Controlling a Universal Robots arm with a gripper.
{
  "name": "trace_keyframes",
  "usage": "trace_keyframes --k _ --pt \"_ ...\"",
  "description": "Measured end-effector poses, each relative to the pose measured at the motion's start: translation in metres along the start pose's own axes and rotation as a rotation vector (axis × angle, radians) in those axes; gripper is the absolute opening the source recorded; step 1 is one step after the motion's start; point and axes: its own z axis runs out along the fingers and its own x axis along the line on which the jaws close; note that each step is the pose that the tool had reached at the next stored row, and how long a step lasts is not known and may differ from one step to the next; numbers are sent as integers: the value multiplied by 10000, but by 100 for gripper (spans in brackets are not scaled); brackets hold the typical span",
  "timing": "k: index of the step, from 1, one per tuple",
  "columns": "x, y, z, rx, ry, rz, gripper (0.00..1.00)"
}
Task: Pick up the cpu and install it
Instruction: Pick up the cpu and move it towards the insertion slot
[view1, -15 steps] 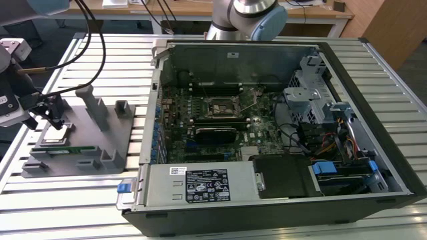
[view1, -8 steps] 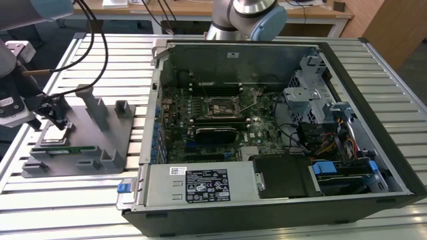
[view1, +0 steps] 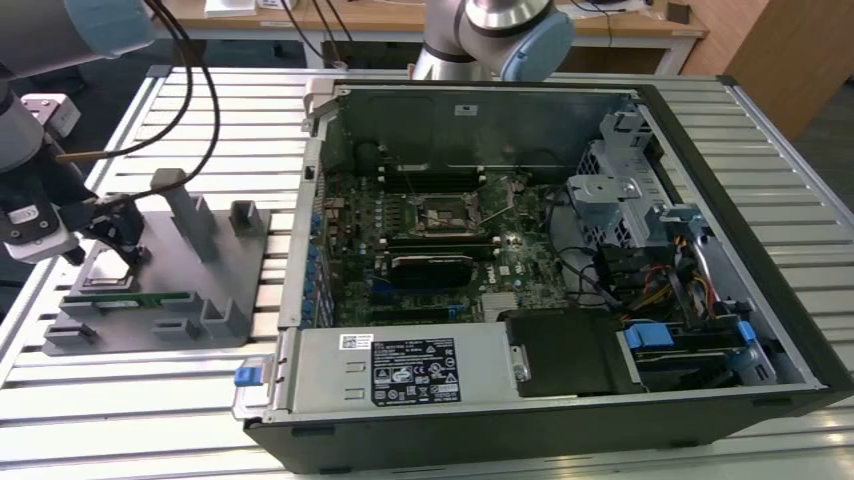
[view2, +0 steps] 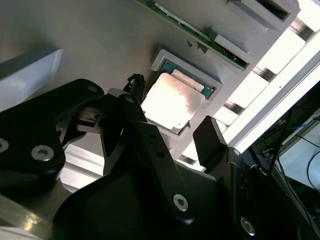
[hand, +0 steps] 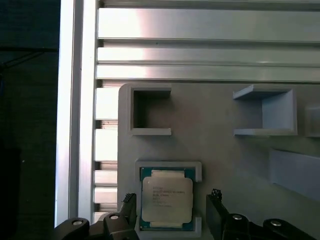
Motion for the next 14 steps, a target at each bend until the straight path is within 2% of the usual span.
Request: trace_keyframes --k 7,14 --pt "2 -4 94 0 0 3 66" --pt "6 -5 120 1 1 4 65"
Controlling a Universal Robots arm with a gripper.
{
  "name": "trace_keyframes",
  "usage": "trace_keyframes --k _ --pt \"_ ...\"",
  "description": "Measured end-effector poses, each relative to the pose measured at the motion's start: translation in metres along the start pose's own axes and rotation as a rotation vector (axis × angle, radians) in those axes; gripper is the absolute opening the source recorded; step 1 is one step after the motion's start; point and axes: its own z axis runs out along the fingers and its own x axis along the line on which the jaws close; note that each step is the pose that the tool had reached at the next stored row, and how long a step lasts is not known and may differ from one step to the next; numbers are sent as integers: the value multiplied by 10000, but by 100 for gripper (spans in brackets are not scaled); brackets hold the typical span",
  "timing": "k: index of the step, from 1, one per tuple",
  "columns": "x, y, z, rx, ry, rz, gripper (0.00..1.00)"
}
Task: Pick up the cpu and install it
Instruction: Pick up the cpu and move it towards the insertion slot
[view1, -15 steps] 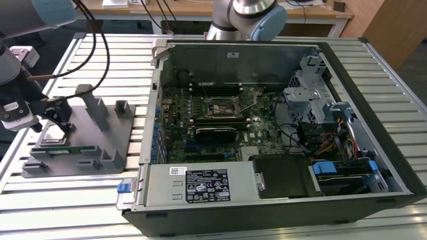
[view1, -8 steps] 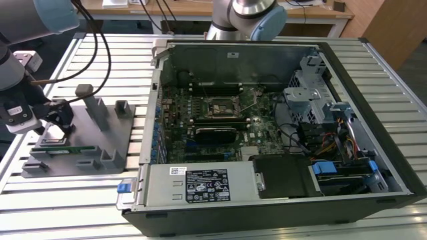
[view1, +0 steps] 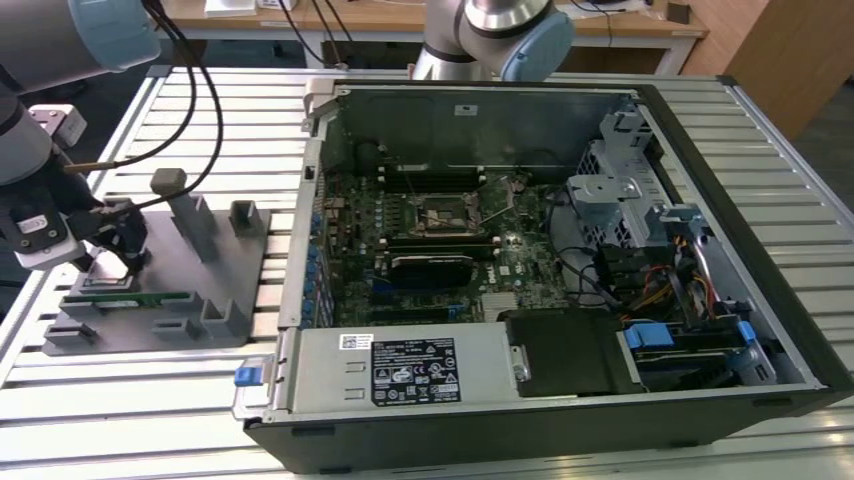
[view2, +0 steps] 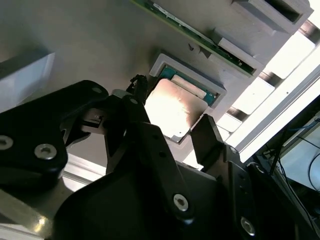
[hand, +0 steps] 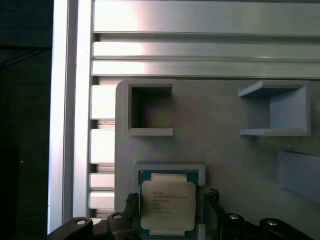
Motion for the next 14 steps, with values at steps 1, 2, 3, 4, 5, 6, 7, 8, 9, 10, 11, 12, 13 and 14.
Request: trace_keyframes --k 1,2,3,4,5,6,7,8,9,10,11,12,13,14 --pt "6 0 1 -1 -3 1 65" --pt "8 0 0 0 -4 -1 58" --pt "11 0 -1 0 -7 -2 58" --pt "12 0 -1 0 -9 -1 58" --pt "13 0 0 -1 -11 -2 58" --pt "13 0 0 -1 -12 -2 58" --pt "14 0 0 -1 -12 -2 58" --pt "14 0 2 -1 -12 -2 58" --pt "14 -1 4 -1 -12 -1 58" --pt "15 -1 6 0 -11 -2 58" --pt "15 -1 8 0 -10 -1 58" --pt "14 -1 11 0 -11 -1 58" --pt "14 -1 13 0 -10 -1 58" --pt "14 -1 14 0 -10 -2 58"
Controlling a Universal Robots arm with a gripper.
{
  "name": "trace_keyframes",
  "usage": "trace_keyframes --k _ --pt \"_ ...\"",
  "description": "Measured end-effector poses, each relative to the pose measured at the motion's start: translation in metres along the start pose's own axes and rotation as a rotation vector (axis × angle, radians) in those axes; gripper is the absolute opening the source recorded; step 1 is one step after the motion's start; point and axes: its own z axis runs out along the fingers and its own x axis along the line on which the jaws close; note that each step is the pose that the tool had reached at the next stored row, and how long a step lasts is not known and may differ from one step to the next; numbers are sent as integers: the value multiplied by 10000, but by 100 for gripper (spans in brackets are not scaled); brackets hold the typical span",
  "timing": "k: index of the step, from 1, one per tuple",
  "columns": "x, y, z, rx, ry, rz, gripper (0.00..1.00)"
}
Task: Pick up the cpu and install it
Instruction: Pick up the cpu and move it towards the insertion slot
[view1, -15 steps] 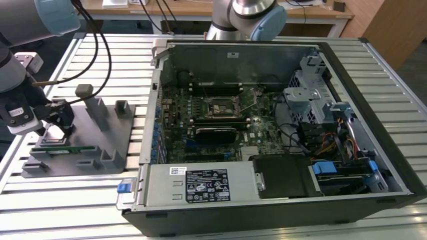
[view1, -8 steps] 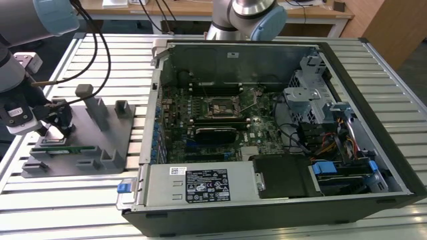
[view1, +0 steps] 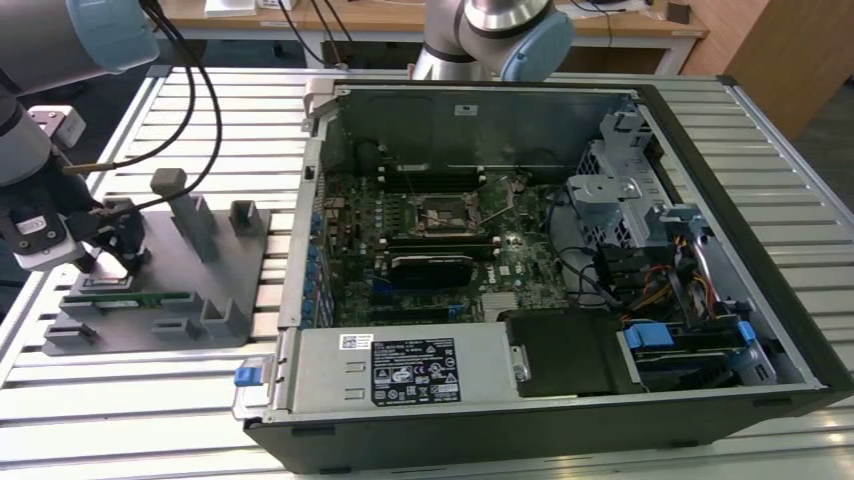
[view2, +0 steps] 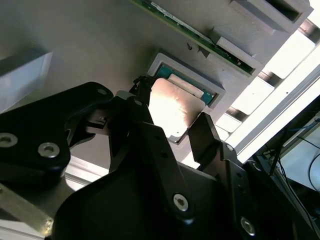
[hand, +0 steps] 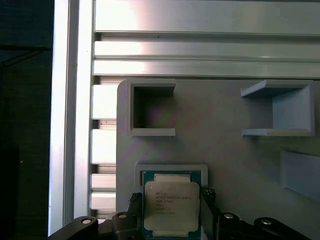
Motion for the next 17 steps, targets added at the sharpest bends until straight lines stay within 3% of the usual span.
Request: trace_keyframes --k 3,7,17 --pt "0 0 0 0 0 0 53" --pt "0 2 -38 0 -1 0 53" --pt "-2 14 -327 -5 -2 1 53"
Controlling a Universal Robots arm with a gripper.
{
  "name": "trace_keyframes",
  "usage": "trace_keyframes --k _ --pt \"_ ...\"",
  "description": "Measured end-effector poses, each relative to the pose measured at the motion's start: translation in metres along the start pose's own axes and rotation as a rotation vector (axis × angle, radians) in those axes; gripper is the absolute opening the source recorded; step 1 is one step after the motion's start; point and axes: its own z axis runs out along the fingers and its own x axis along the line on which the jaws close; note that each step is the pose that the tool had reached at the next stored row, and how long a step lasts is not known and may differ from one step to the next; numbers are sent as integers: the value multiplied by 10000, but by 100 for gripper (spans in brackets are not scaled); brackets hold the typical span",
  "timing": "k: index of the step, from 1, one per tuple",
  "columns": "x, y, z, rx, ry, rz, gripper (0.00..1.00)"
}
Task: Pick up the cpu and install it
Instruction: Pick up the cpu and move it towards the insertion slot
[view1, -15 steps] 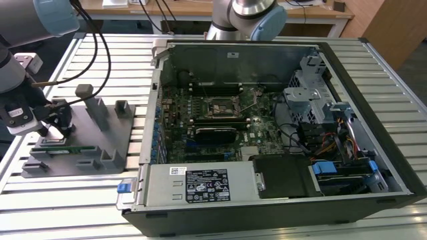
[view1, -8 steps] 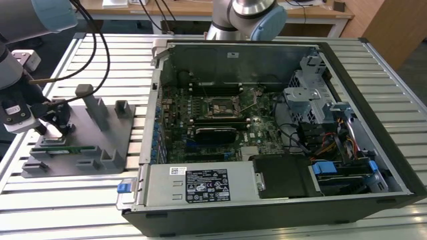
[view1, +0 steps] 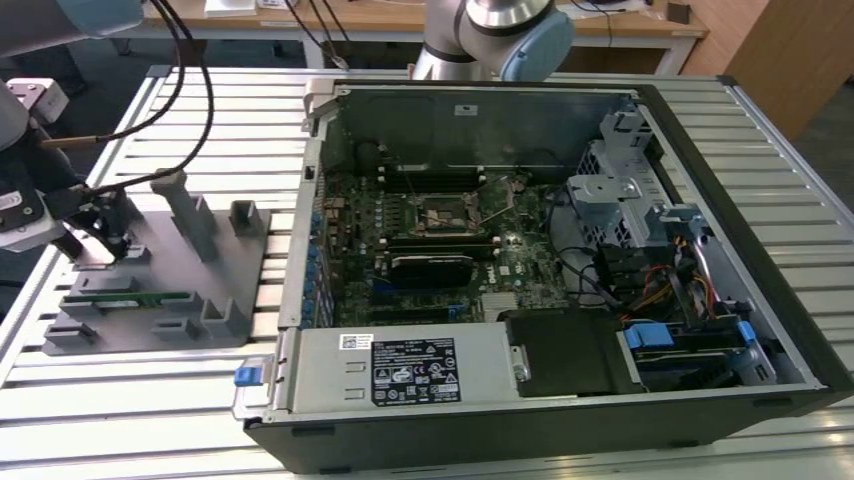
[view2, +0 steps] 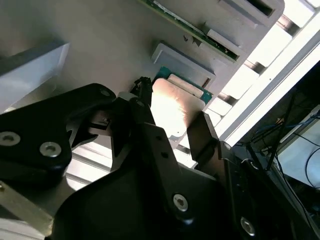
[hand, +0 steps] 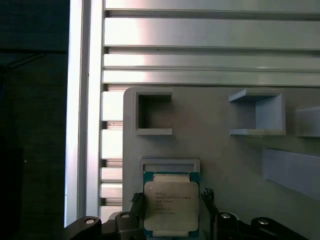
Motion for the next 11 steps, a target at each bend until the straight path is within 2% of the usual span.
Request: trace_keyframes --k 6,11 --pt "-1 9 -222 -2 1 0 53" --pt "-2 14 -335 -2 2 0 53"
